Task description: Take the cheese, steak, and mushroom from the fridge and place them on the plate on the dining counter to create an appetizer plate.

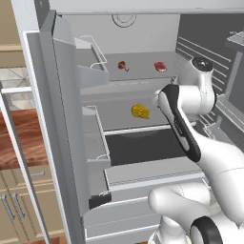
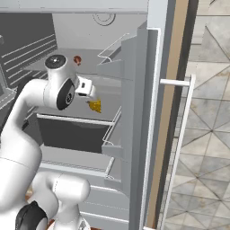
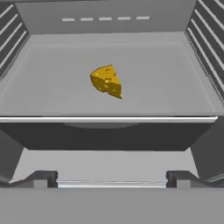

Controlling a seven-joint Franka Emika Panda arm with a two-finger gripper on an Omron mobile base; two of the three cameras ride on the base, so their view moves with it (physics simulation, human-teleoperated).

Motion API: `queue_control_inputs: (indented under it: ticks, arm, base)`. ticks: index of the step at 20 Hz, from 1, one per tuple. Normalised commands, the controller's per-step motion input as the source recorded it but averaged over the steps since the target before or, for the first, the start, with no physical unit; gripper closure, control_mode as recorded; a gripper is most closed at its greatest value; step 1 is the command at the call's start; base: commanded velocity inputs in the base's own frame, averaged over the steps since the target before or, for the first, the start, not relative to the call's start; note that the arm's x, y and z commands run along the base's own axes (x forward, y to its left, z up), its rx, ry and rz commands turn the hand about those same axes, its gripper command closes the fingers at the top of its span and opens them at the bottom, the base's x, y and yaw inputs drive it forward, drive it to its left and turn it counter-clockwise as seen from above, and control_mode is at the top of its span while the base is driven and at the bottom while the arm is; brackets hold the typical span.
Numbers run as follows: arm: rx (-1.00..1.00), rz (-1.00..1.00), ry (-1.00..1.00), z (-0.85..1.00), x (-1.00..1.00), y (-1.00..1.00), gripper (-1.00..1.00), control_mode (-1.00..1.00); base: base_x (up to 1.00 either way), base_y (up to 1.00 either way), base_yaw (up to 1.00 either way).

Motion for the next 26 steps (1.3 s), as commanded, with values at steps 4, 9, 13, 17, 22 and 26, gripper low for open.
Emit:
queue_control_inputs:
  ticks: [4, 9, 13, 17, 22, 26]
  arm:
    - [0.0, -0.09, -0.28, 0.14, 0.02, 0.0, -1.0, -1.0]
    - [0.0, -0.13, -0.22, 0.12, 0.0, 0.0, -1.0, -1.0]
    - [0.0, -0.14, -0.22, 0.18, 0.03, -0.01, -1.0, -1.0]
    - [0.0, -0.13, -0.29, 0.16, 0.01, -0.08, -1.0, -1.0]
    - [0.0, -0.11, -0.26, 0.2, 0.0, -0.12, -1.0, -1.0]
    - [0.0, -0.07, -0.27, 0.18, 0.0, -0.1, -1.0, -1.0]
  base:
    - [0.0, 0.0, 0.0]
    - [0.0, 0.0, 0.0]
    - [0.0, 0.0, 0.0]
    - [0.0, 0.0, 0.0]
    - [0.0, 0.0, 0.0]
    - [0.0, 0.0, 0.0]
